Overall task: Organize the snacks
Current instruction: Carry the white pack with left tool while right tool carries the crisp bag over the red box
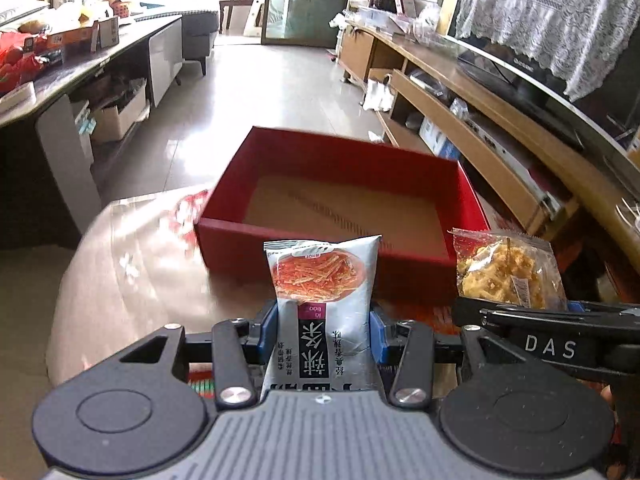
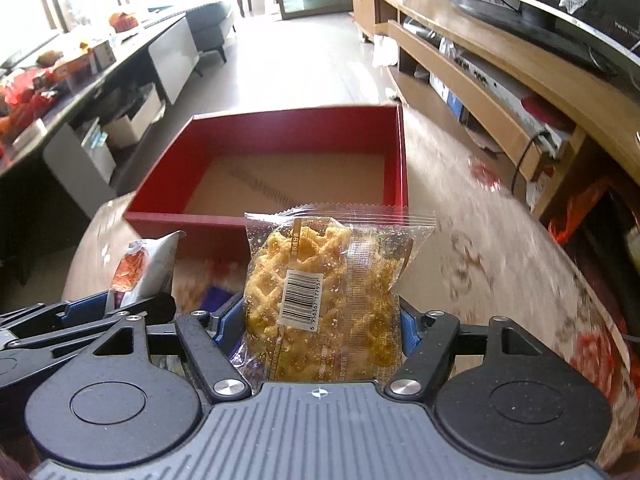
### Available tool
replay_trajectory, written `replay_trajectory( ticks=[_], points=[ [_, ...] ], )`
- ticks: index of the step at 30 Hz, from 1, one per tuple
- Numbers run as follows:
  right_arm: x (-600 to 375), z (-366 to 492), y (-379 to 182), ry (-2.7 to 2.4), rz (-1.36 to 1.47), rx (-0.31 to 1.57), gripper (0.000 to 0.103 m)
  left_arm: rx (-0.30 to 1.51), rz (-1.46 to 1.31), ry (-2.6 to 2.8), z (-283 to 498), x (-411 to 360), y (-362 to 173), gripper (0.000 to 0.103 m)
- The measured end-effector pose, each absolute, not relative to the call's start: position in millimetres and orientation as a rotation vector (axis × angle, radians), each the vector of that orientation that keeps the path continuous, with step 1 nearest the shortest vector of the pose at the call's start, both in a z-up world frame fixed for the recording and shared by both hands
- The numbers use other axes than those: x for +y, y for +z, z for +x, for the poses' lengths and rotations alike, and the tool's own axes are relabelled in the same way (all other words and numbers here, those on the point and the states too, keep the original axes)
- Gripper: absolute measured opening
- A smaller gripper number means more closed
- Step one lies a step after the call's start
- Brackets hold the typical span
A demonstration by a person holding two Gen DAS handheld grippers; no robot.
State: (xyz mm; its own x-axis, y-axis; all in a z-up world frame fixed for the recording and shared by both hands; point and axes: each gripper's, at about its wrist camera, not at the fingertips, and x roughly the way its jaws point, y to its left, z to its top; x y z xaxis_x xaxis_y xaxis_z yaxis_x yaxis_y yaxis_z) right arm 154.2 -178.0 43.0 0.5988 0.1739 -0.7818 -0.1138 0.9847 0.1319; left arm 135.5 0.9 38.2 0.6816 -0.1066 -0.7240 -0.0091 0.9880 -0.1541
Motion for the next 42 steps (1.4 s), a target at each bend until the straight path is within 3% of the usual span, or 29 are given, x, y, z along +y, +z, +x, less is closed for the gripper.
replay_trajectory(
  ticks=[18, 42],
  points=[
    [-171.9, 243.7, 46.9, 0.167, 0.106, 0.864, 0.078, 0.778, -0.145, 0.002, 231.3, 2.0, 42.1, 0.042],
    [-177.4, 294.1, 8.3, 0.172, 0.182, 0.909, 0.077, 0.826, -0.122, 0.046, 287.5, -10.4, 4.9, 0.041]
  ],
)
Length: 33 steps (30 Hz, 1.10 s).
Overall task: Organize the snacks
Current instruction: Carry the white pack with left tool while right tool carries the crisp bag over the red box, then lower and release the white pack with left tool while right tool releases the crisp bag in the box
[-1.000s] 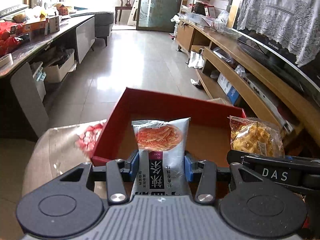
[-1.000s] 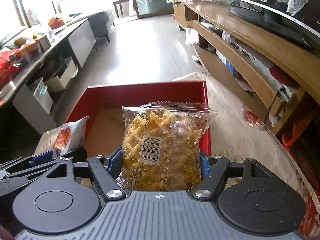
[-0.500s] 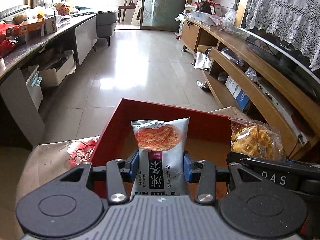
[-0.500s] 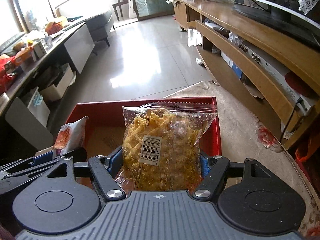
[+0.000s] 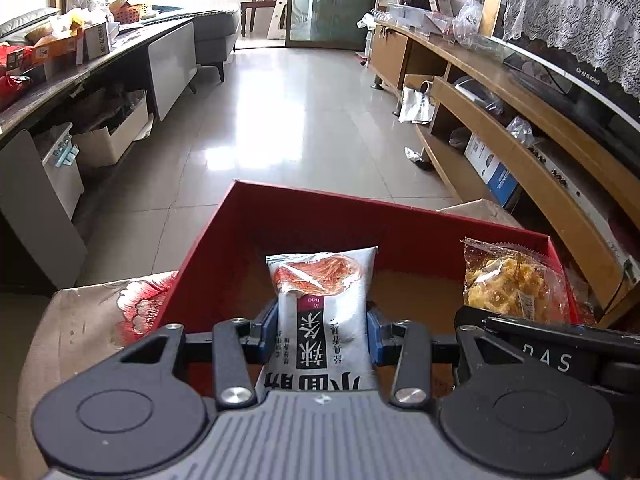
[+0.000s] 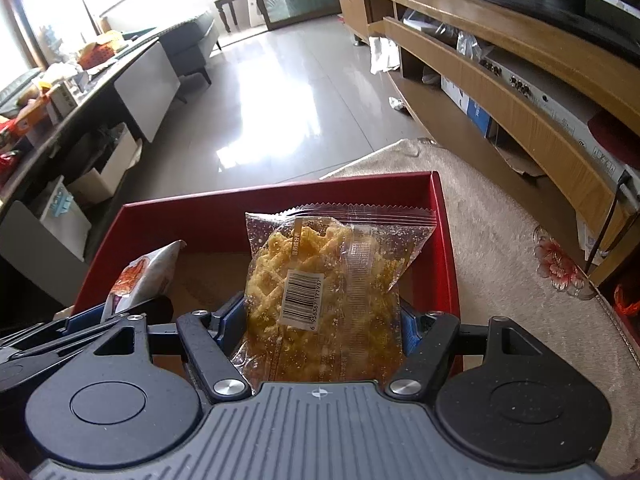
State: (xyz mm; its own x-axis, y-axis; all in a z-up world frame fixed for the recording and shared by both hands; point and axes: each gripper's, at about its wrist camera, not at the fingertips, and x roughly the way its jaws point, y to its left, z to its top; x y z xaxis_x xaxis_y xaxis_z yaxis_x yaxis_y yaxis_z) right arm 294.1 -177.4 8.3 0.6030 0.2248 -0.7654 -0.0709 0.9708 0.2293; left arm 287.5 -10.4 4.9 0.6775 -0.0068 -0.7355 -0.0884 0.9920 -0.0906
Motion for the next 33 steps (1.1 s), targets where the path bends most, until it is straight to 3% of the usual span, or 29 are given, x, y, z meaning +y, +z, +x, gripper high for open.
replay_trajectory(
  ticks=[33],
  points=[
    [-143.4, 294.5, -10.6, 0.112, -0.069, 0.868, 0.078, 0.887, -0.067, 0.134, 297.2, -4.5, -23.5, 0.047]
  ],
)
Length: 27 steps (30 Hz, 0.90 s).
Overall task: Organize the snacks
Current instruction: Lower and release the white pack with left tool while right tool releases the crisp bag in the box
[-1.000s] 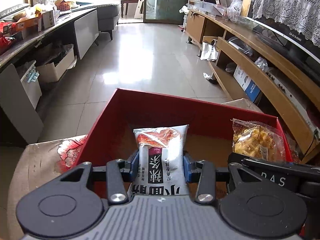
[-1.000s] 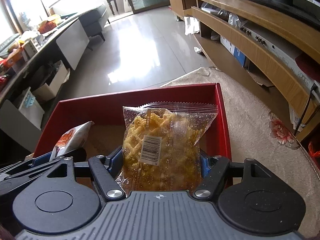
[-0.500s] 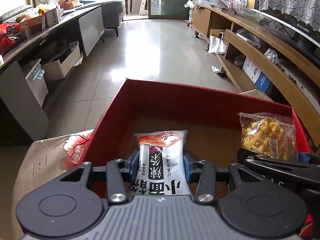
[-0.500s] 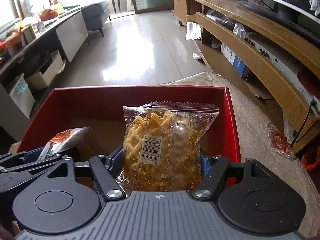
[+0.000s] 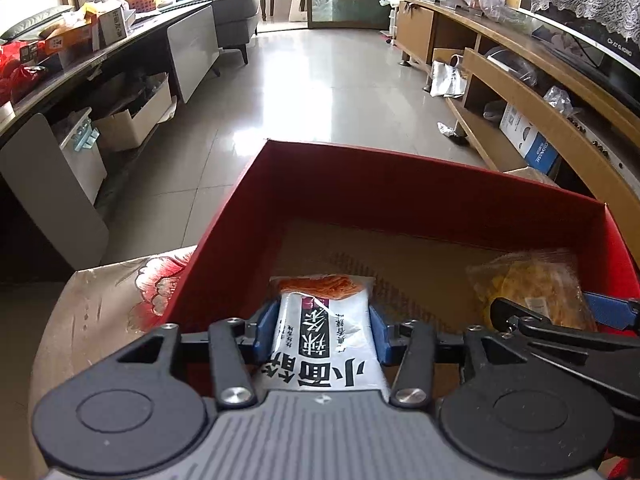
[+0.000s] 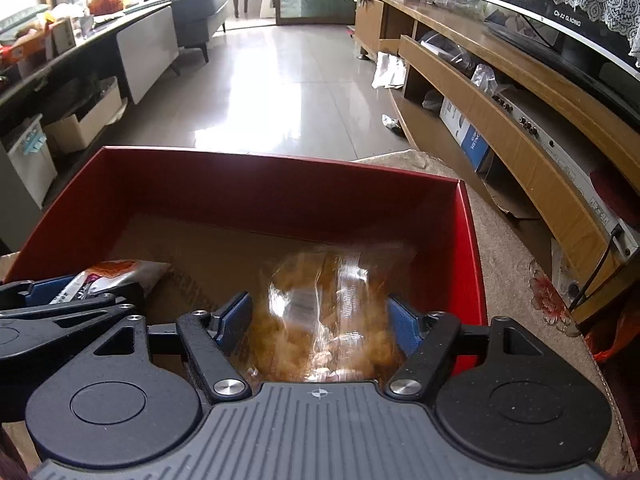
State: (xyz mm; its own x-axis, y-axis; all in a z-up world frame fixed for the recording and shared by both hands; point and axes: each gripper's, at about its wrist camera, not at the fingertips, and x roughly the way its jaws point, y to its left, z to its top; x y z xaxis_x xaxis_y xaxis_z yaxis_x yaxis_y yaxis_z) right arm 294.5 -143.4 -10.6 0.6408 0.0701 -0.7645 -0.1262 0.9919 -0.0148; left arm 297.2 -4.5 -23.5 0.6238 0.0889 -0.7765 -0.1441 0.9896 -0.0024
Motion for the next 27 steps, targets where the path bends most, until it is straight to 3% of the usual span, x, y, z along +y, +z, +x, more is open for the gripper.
replay_trajectory(
  ticks=[9, 16, 27],
  points=[
    [-143.8, 290.5, -2.8, 0.108, -0.08, 0.856, 0.082, 0.851, -0.084, 0.136, 286.6, 1.1, -7.7, 0.056],
    [-148.9, 284.5, 11.2, 0.096, -0.075, 0.83, 0.084, 0.81, -0.119, 0.123, 274.8, 6.5, 9.0, 0.068],
    [-152.9, 272.2, 29.3, 0.108, -0.085, 0.796, 0.086, 0.767, -0.143, 0.097, 253.1, 13.1, 30.6, 0.075]
  ],
)
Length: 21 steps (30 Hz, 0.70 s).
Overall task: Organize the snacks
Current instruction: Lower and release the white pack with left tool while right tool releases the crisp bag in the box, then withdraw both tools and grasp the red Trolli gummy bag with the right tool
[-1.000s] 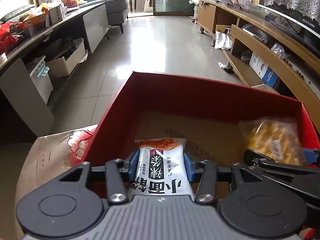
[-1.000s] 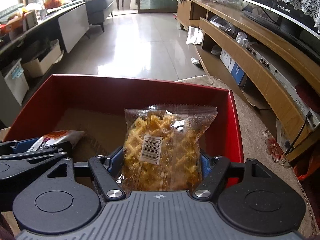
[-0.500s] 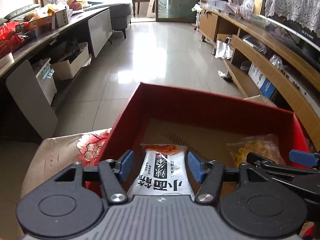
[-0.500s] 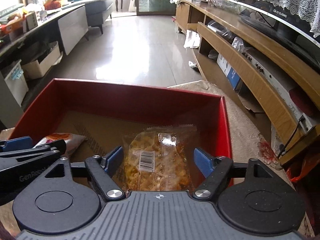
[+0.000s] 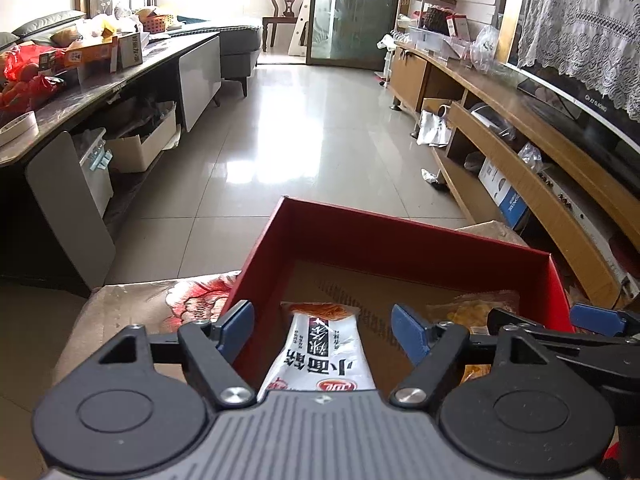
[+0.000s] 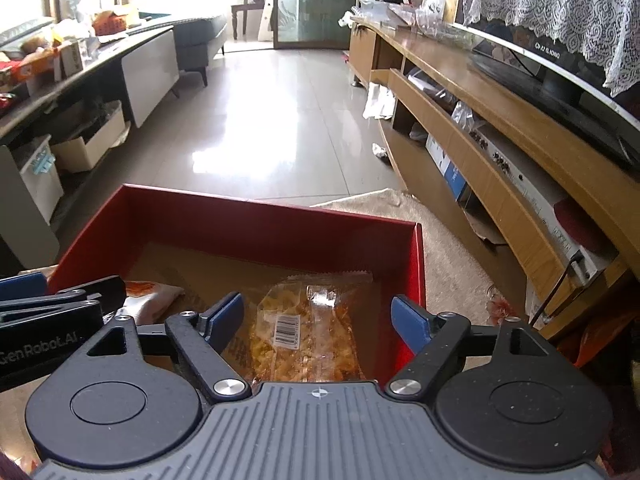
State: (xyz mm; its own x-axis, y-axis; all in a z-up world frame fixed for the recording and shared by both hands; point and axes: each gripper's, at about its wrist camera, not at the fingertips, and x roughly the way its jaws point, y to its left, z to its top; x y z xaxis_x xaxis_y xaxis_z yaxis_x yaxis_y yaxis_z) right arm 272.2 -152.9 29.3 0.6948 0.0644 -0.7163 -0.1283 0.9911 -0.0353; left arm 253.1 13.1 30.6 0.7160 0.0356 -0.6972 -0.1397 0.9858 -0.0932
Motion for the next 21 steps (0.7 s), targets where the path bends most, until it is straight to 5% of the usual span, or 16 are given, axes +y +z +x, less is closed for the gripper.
replay_trajectory(
  ticks=[21],
  points=[
    [-139.2, 216.5, 32.4, 0.225, -0.197, 0.856, 0.087, 0.859, -0.229, 0.09, 192.0, 51.4, 24.6, 0.076]
  ],
)
